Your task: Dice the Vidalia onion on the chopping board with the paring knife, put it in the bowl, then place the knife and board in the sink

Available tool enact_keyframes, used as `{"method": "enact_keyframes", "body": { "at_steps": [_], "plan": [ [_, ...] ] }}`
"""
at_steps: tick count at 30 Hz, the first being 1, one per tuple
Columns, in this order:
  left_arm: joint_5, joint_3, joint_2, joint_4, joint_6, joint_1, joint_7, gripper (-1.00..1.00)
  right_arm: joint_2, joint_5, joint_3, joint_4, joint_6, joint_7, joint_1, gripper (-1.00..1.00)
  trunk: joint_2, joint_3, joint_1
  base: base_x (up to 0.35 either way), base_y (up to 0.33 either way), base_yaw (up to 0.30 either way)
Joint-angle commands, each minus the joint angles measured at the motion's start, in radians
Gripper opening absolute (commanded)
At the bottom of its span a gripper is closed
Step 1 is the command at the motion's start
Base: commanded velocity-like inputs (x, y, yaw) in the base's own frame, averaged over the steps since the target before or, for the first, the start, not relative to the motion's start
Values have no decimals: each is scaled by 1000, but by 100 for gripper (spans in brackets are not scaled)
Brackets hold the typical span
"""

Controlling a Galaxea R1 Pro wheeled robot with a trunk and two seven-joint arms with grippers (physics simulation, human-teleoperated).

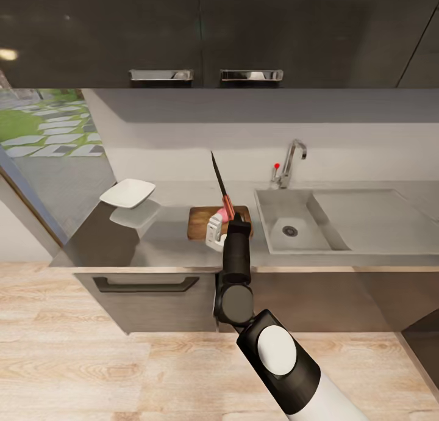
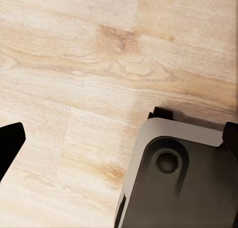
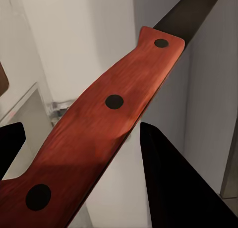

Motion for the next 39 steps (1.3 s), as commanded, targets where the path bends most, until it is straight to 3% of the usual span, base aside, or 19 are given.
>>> {"method": "enact_keyframes", "body": {
  "at_steps": [1, 12, 21, 39],
  "plan": [
    [7, -9, 0, 0, -3, -1, 4, 100, 0, 11, 1, 0, 4, 10, -1, -100, -2, -2, 1, 93, 0, 0],
    [7, -10, 0, 2, -3, -1, 3, 100, 0, 11, -2, 9, 4, 13, -1, -100, -2, -2, 1, 16, 0, 0],
    [8, -12, -1, 3, -3, -1, 2, 100, 0, 7, -4, 15, 4, 170, -1, -100, -2, -2, 1, 0, 0, 0],
    [8, -12, -3, 5, -2, -1, 2, 100, 0, -1, -79, 14, -1, 238, -1, -100, -2, -2, 1, 0, 0, 0]
  ]
}}
